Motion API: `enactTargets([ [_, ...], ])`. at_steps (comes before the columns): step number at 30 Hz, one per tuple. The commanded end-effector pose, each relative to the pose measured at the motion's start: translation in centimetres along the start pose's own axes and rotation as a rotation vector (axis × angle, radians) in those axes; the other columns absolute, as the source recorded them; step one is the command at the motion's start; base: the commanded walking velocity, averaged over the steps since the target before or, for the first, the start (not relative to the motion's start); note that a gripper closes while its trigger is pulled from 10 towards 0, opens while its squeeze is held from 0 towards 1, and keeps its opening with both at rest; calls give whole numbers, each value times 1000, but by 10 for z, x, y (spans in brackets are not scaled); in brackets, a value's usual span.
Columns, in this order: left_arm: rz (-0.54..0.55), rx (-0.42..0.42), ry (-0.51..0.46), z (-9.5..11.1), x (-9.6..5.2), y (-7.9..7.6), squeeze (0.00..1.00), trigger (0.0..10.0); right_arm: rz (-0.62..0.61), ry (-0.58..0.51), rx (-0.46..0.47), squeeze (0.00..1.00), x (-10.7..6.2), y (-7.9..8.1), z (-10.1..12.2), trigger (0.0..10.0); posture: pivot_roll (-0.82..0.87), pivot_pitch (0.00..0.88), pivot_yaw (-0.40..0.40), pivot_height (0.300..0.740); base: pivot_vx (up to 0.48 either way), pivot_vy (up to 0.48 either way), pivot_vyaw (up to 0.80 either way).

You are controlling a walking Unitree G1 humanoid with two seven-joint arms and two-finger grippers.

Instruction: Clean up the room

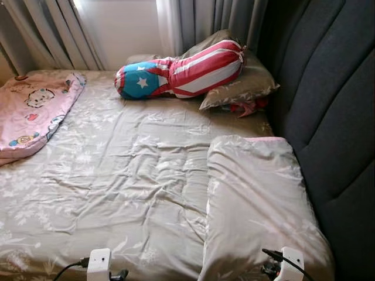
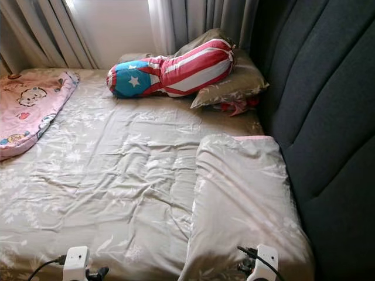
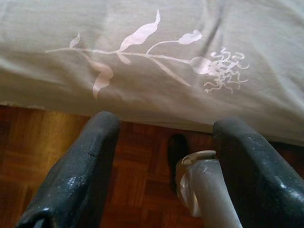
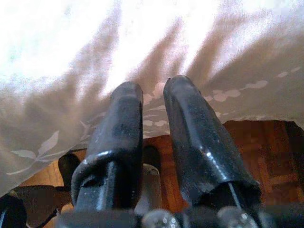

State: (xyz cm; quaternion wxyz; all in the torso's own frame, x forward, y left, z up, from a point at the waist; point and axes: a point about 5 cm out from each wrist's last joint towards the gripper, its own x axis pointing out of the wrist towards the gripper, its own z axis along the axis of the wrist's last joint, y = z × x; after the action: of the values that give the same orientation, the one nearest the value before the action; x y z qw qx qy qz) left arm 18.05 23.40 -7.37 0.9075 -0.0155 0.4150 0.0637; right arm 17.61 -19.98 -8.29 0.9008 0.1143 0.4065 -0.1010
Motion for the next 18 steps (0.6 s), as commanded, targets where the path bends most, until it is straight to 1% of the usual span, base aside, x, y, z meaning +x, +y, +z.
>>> enactTargets([
  [1,38,-5,48,-11,-4,11,0,10000,-14,43,6,0,-3,-2,-11,10000,-7,0,9,740,0,0,0],
  [4,44,-7,52,-13,-5,13,0,10000,-22,70,-2,0,-4,-1,-17,10000,-7,0,11,740,0,0,0],
  [5,37,4,48,-11,-4,10,0,10000,-17,75,-8,0,-4,0,-19,10000,-10,0,13,740,0,0,0],
  [6,27,20,41,-7,-2,5,0,10000,-11,76,-15,439,-4,1,-20,10000,-10,0,13,740,0,0,0],
  [7,23,25,38,-6,-1,4,0,10000,-10,77,-15,1000,-5,1,-20,10000,-10,0,13,740,0,0,0],
  [13,3,49,32,-2,0,0,0,10000,-10,87,-22,1000,-5,2,-23,10000,-29,0,25,740,0,0,0],
  [18,-1,55,25,1,1,1,0,10000,-7,90,-44,1000,-4,5,-22,10000,-36,0,30,740,0,0,0],
])
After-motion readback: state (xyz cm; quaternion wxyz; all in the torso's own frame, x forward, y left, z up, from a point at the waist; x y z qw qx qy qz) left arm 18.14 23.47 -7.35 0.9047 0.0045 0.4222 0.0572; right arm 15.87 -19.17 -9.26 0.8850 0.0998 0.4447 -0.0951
